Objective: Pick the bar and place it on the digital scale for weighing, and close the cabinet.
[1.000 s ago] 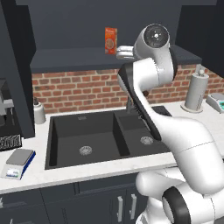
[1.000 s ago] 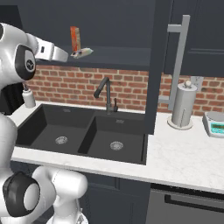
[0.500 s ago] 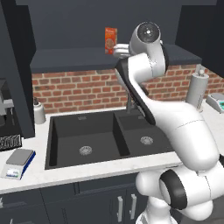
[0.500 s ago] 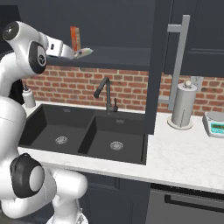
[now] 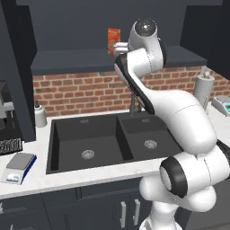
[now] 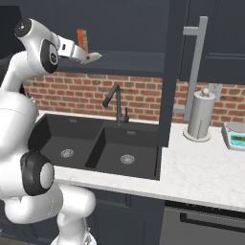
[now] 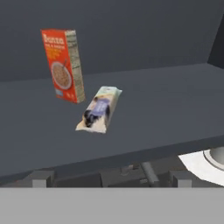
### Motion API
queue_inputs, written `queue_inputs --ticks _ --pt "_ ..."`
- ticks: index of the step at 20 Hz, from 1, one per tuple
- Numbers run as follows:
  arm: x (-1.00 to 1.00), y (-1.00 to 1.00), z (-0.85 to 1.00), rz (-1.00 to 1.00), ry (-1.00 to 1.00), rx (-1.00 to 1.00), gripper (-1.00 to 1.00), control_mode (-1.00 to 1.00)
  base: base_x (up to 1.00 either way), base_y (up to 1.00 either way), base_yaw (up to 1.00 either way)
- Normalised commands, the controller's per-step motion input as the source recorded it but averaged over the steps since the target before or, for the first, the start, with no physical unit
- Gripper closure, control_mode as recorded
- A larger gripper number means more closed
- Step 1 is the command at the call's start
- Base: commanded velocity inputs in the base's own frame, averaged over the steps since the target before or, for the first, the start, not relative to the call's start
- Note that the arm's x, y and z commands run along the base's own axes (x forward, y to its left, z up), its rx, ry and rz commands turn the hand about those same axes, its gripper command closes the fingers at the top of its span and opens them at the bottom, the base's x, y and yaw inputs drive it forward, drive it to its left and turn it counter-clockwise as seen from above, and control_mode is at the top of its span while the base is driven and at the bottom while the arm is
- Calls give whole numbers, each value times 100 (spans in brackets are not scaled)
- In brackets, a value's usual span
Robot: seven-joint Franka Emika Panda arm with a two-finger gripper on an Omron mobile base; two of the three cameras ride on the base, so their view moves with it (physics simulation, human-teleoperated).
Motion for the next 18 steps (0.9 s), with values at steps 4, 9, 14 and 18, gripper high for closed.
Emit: queue_inputs --ticks 4,9,14,18 --pt "34 0 -16 0 0 0 -100 -100 0 0 0" --pt "32 0 -23 0 0 0 -100 -100 0 0 0" --pt "34 4 -7 0 1 0 -100 -100 0 0 0" --pt "33 3 0 0 7 0 -100 -100 0 0 0"
